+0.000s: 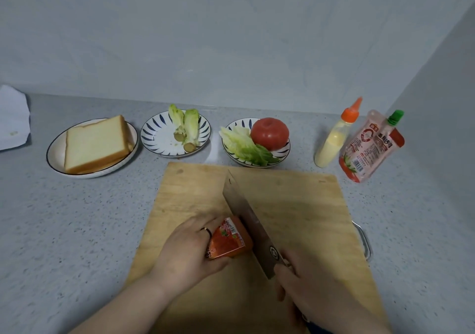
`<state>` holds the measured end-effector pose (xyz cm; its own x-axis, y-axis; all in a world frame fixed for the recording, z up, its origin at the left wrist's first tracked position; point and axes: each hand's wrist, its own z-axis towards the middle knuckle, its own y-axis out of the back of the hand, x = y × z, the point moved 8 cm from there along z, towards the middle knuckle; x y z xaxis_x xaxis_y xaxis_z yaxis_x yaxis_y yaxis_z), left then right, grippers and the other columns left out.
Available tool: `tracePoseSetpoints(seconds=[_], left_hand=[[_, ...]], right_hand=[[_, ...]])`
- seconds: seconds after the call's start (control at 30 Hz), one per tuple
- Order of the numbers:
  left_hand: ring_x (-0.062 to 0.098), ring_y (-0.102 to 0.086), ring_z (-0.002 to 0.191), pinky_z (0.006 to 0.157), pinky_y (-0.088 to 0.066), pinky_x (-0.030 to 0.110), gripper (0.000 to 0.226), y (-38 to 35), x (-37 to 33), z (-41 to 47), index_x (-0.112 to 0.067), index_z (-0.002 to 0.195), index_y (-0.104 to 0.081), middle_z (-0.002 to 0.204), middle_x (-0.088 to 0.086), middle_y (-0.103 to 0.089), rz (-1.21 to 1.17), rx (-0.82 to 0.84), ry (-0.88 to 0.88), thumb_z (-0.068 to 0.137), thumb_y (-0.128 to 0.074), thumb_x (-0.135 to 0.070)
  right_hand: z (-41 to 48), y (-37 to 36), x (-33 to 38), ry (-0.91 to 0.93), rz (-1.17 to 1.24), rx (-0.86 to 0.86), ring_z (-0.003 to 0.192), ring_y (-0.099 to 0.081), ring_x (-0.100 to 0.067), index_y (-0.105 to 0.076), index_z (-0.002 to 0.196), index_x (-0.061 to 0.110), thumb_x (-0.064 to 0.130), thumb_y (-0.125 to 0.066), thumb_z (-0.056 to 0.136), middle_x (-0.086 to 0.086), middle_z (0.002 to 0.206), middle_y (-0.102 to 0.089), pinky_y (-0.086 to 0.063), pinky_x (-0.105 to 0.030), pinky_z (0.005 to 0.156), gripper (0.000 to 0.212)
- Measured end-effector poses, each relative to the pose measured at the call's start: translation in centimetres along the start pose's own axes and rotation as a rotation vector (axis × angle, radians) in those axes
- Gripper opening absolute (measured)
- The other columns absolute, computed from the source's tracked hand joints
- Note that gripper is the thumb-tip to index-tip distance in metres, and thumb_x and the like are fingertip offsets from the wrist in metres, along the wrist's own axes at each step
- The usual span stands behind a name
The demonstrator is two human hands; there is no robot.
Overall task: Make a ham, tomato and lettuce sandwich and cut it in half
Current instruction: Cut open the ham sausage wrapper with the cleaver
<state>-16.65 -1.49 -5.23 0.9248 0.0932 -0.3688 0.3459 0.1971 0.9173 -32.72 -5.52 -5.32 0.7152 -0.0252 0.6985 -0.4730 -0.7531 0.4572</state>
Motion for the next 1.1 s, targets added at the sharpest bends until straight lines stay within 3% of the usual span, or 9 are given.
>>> tracePoseSetpoints(seconds=[0.1, 0.2, 0.3, 0.37, 0.57, 0.7, 0.9, 0.97, 1.1], left_hand=[[0.011, -0.044, 0.122, 0.096, -0.025, 0.015, 0.075, 0.2, 0.2, 0.8, -0.023, 0.133, -0.043, 0.132, -0.009, -0.048, -0.023, 0.024, -0.030, 0.068, -0.069, -0.051], [0.007, -0.040, 0.121, 0.093, -0.020, 0.010, 0.073, -0.1, 0.7, 1.6, -0.029, 0.132, -0.040, 0.130, -0.013, -0.046, -0.035, 0.047, -0.023, 0.068, -0.063, -0.055], [0.008, -0.042, 0.114, 0.092, -0.025, 0.013, 0.065, -0.3, 0.4, 2.1, -0.025, 0.123, -0.046, 0.120, -0.011, -0.049, -0.038, 0.041, 0.015, 0.067, -0.059, -0.056], [0.007, -0.043, 0.108, 0.085, -0.025, 0.011, 0.056, -0.6, 0.3, 2.2, -0.025, 0.113, -0.047, 0.110, -0.012, -0.047, -0.043, 0.036, 0.049, 0.068, -0.057, -0.056], [0.009, -0.045, 0.106, 0.091, -0.033, 0.017, 0.056, -0.5, 0.5, 2.1, -0.023, 0.113, -0.052, 0.110, -0.009, -0.049, -0.032, 0.040, 0.085, 0.068, -0.055, -0.058], [0.013, -0.063, 0.076, 0.067, -0.051, 0.021, 0.051, 0.2, 0.2, 2.0, -0.017, 0.088, -0.070, 0.083, -0.005, -0.064, 0.043, 0.017, 0.073, 0.049, -0.077, -0.050], [0.010, -0.064, 0.071, 0.062, -0.052, 0.019, 0.055, 0.0, 0.0, 1.9, -0.020, 0.085, -0.071, 0.079, -0.008, -0.065, 0.053, 0.045, 0.072, 0.043, -0.080, -0.053], [0.010, -0.064, 0.074, 0.065, -0.052, 0.019, 0.056, 0.5, 0.1, 1.9, -0.021, 0.088, -0.071, 0.082, -0.008, -0.065, 0.057, 0.025, 0.083, 0.044, -0.078, -0.054], [0.015, -0.053, 0.105, 0.090, -0.042, 0.024, 0.057, 0.2, 0.4, 1.9, -0.020, 0.114, -0.060, 0.110, -0.006, -0.057, -0.016, 0.043, 0.114, 0.068, -0.061, -0.054]], right_hand=[[0.7, 0.2, 0.5, -0.003, -0.031, -0.040, 0.038, -0.048, 0.004, -0.047, 0.081, 0.031, 0.029, -0.037, 0.092, 0.009, 0.062, -0.054, -0.037, -0.010, 0.040, 0.015], [1.2, 0.1, 0.6, -0.018, -0.093, -0.072, 0.060, -0.051, 0.002, -0.050, 0.102, 0.033, 0.040, -0.036, 0.094, 0.012, 0.069, -0.050, -0.037, -0.013, 0.049, 0.018], [1.1, 0.6, 0.7, -0.013, -0.157, -0.113, 0.059, -0.045, 0.004, -0.047, 0.076, 0.031, 0.033, -0.034, 0.095, 0.012, 0.064, -0.047, -0.034, -0.010, 0.049, 0.023], [1.0, 1.0, 0.9, 0.000, -0.217, -0.161, 0.056, -0.045, -0.004, -0.039, 0.064, 0.025, 0.028, -0.035, 0.094, 0.011, 0.063, -0.049, -0.039, -0.018, 0.057, 0.031], [0.0, 2.2, 1.6, -0.002, -0.307, -0.266, 0.060, -0.041, -0.008, -0.031, 0.059, 0.025, 0.026, -0.036, 0.094, 0.009, 0.062, -0.042, -0.031, -0.020, 0.055, 0.035], [-0.2, 1.9, 2.5, 0.004, -0.370, -0.237, 0.068, -0.043, -0.014, -0.029, 0.059, 0.024, 0.027, -0.036, 0.094, 0.008, 0.063, -0.042, -0.031, -0.018, 0.054, 0.036], [-0.3, 1.6, 3.3, -0.023, -0.408, -0.193, 0.049, -0.038, -0.005, -0.031, 0.061, 0.024, 0.026, -0.034, 0.095, 0.006, 0.061, -0.045, -0.035, -0.026, 0.058, 0.034], [-0.2, 1.5, 3.5, -0.029, -0.426, -0.183, 0.049, -0.037, -0.005, -0.030, 0.062, 0.025, 0.026, -0.033, 0.095, 0.006, 0.062, -0.044, -0.035, -0.026, 0.058, 0.033], [-0.2, 1.3, 3.6, -0.043, -0.431, -0.166, 0.047, -0.037, -0.006, -0.030, 0.063, 0.026, 0.026, -0.031, 0.095, 0.006, 0.063, -0.044, -0.035, -0.024, 0.055, 0.032]])
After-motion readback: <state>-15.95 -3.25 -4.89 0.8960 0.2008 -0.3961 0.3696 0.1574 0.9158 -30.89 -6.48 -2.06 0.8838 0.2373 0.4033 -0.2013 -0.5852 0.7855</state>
